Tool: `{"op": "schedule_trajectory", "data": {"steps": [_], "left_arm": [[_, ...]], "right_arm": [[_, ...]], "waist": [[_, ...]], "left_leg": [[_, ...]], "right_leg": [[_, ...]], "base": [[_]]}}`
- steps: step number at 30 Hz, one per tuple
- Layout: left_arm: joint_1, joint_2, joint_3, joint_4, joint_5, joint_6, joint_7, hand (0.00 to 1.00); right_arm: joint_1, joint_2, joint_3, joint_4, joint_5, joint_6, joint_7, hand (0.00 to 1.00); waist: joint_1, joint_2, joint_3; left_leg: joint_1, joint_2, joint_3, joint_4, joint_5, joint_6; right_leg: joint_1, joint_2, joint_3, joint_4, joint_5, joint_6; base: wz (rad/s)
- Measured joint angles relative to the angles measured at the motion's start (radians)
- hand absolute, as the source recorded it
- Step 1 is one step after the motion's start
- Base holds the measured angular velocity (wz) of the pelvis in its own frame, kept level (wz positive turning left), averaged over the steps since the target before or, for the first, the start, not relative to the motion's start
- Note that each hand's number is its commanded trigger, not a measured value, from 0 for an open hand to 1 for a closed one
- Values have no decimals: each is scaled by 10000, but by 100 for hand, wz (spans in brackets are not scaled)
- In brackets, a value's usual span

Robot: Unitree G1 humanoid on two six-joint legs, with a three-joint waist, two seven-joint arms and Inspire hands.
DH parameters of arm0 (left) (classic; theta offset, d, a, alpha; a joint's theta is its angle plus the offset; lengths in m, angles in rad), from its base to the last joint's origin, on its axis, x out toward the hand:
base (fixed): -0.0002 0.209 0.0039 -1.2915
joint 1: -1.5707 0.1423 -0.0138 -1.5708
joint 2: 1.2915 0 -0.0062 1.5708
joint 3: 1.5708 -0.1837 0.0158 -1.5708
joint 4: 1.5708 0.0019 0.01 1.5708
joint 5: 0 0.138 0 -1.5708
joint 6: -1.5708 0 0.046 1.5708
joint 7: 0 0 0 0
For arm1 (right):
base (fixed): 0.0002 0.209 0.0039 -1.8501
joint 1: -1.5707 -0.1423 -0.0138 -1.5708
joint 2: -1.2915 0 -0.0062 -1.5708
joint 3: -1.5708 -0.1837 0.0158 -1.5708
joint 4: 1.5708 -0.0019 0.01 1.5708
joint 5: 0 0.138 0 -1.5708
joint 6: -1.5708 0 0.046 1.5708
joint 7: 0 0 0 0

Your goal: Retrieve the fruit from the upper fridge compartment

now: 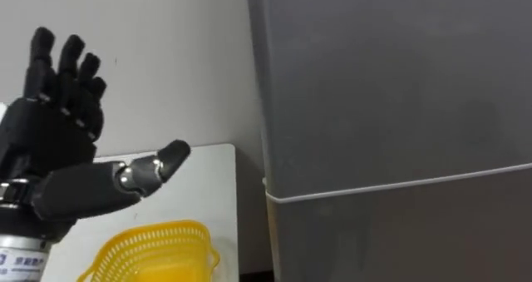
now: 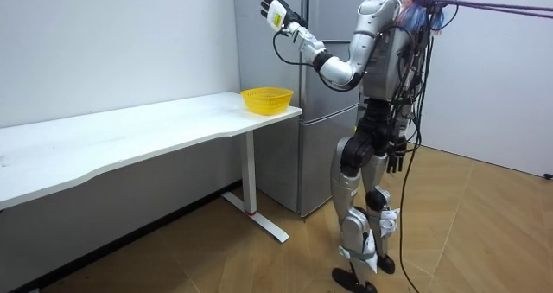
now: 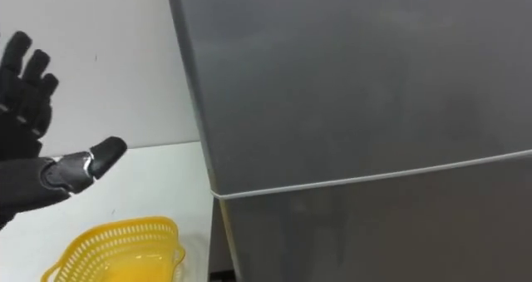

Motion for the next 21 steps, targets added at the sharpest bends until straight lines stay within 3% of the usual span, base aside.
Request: {"op": "schedule_trajectory", "data": {"steps": [7, 13, 21], "left_arm": [[-48, 51, -655, 1, 285, 491, -985, 0], [-222, 211, -1055, 2, 267, 617, -1433, 0], [-223, 213, -1892, 5, 248, 802, -2060, 0]], "right_arm": [[-20, -150, 58, 1, 22, 136, 25, 0], [-28, -154, 87, 8, 109, 200, -176, 0], [-116, -187, 415, -18, 312, 195, -169, 0]], "waist": [[-166, 202, -100], [-394, 342, -33], [-414, 212, 55]], "left_leg": [[32, 8, 19, 1, 0, 0], [82, 18, 34, -17, 22, 4], [12, 12, 41, -62, 90, -4]], "right_leg": [[94, -1, 3, -12, 21, 1], [81, 5, 11, 2, 25, -5], [-6, 8, 19, -22, 34, -20]], "base": [[1], [0], [0]]}}
